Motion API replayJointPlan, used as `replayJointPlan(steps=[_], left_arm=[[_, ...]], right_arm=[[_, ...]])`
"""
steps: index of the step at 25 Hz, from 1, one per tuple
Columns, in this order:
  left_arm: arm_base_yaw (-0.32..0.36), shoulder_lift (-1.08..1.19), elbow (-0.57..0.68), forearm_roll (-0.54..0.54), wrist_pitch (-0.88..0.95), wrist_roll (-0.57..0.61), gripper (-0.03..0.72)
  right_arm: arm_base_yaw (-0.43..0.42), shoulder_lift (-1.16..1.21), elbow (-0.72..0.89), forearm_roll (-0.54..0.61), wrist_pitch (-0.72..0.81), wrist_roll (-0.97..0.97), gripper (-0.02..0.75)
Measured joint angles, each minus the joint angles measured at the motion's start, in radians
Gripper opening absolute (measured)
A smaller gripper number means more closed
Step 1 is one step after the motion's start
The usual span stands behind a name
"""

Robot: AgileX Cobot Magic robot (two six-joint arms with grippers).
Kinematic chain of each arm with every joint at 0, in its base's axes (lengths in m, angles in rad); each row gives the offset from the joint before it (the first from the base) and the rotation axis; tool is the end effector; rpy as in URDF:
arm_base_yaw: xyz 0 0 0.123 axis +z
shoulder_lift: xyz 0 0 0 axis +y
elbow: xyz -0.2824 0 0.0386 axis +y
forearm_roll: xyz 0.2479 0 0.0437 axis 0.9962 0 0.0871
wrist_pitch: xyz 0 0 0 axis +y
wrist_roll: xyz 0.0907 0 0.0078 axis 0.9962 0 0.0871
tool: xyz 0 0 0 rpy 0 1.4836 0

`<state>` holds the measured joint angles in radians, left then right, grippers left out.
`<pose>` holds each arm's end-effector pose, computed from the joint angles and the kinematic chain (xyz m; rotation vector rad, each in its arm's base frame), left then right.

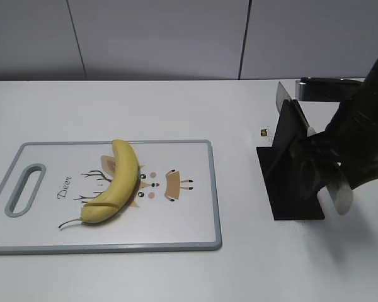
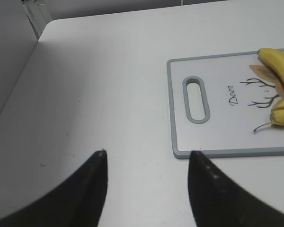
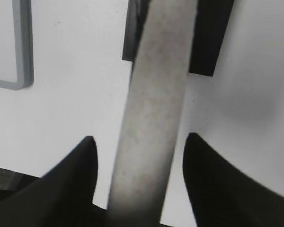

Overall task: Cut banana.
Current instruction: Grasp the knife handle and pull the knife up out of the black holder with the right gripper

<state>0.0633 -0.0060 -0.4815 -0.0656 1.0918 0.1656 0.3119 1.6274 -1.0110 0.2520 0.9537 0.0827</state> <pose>-0.0048 -0.0056 0.2697 0.1105 2.0837 0.0600 0.2714 0.1070 0.2064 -0.1414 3.0747 0.3473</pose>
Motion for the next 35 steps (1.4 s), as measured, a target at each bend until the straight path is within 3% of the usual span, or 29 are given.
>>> replayJointPlan(steps=[4, 23, 35], left_arm=[[0.0, 0.0, 0.0, 0.0, 0.0, 0.0, 0.529], [0.0, 0.0, 0.0, 0.0, 0.0, 0.0, 0.523], [0.0, 0.0, 0.0, 0.0, 0.0, 0.0, 0.523]], right_arm=[[0.001, 0.0, -0.001, 0.005, 0.004, 0.01, 0.177], [0.001, -0.189, -0.001, 0.018, 0.015, 0.084, 0.17], [0.001, -0.324, -0.036, -0.051, 0.058, 0.102, 0.164]])
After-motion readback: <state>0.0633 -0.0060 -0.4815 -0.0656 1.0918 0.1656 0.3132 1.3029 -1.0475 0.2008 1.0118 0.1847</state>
